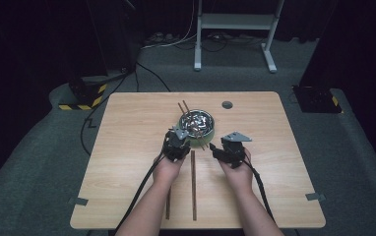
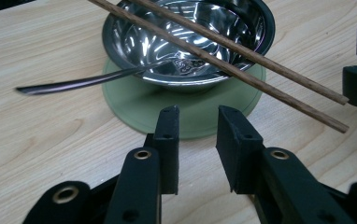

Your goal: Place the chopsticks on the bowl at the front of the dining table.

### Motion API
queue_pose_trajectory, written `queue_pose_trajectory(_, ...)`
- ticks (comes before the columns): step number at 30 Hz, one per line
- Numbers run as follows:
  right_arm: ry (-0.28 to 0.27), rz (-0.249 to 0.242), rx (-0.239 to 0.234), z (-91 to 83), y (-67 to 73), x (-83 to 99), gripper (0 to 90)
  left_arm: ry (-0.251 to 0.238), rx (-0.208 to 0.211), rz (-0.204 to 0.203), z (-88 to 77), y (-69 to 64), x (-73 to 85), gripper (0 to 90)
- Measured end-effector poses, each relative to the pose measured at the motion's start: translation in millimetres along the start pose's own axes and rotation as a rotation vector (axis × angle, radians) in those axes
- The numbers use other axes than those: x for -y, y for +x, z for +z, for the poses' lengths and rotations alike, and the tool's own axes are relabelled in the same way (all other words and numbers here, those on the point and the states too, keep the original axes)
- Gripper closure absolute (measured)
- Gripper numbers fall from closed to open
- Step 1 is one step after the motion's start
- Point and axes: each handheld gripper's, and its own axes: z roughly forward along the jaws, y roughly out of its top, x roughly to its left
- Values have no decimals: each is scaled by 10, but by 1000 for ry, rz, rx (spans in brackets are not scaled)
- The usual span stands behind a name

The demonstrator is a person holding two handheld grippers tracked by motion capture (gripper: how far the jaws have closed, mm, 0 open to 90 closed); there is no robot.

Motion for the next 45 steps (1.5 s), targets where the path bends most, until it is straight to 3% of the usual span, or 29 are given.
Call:
queue_pose_trajectory(3, 12, 14, 10, 9, -11, 1, 436, -3, 2, -7, 29, -33, -18, 706)
queue_pose_trajectory(8, 20, 33, -23, 18, -24, 6, 494, -17, 8, -2, 97, -112, -46, 723)
queue_pose_trajectory(15, -2, -2, -13, 33, 16, 26, 572, -36, 18, -34, 170, -149, -36, 722)
queue_pose_trajectory(26, -3, -18, -26, 64, 56, 31, 576, -44, 28, -52, 207, -155, -33, 723)
queue_pose_trajectory(45, -8, -69, -64, 62, 186, 30, 573, -47, 28, -42, 198, -126, -43, 726)
